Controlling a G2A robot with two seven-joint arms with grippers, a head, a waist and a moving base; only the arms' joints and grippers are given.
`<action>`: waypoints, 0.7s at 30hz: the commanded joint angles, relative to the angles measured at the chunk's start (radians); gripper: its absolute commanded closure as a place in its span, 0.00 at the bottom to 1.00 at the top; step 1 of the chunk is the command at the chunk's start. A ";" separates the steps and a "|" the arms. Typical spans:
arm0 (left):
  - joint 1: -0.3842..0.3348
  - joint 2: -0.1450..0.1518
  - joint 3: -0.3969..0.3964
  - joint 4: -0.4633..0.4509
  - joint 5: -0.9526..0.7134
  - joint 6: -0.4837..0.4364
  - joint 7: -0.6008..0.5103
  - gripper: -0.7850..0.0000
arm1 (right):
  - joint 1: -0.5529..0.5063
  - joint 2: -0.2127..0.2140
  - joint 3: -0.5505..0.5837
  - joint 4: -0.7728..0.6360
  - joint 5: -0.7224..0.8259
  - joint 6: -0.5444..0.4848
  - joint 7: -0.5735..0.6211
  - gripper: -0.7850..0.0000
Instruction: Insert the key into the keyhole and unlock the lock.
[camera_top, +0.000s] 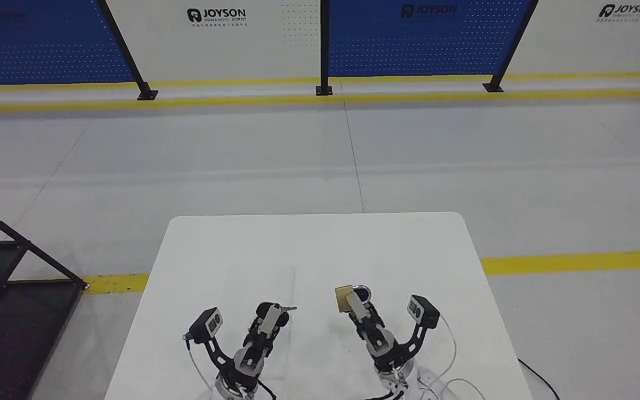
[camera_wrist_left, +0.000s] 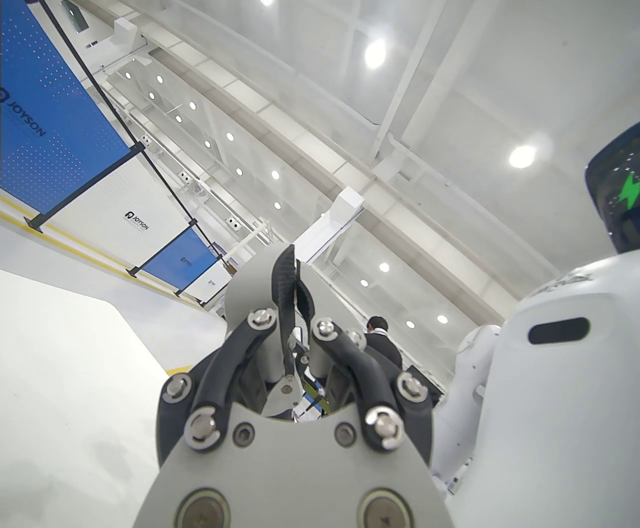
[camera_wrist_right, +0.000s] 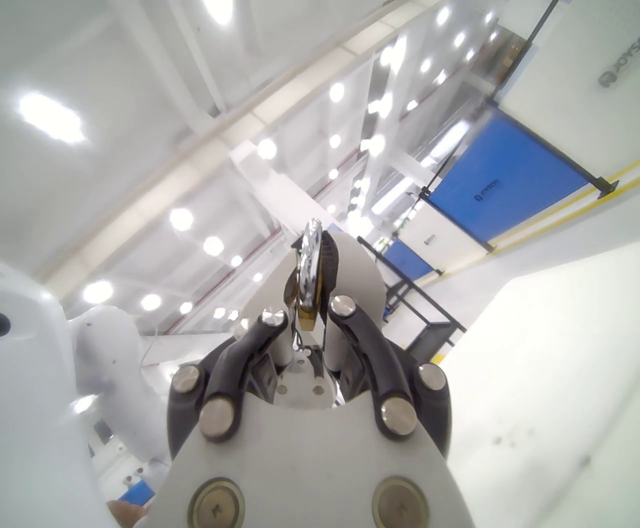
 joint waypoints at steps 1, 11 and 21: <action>-0.015 -0.003 0.025 0.018 0.026 0.000 0.032 1.00 | -0.009 -0.006 0.011 -0.005 -0.049 0.023 -0.055 1.00; -0.069 -0.026 0.090 0.080 0.198 0.000 0.205 1.00 | -0.008 -0.045 -0.032 0.029 -0.210 0.090 -0.233 1.00; -0.107 -0.053 0.120 0.124 0.233 0.002 0.230 1.00 | -0.003 -0.063 -0.051 0.054 -0.302 0.098 -0.319 1.00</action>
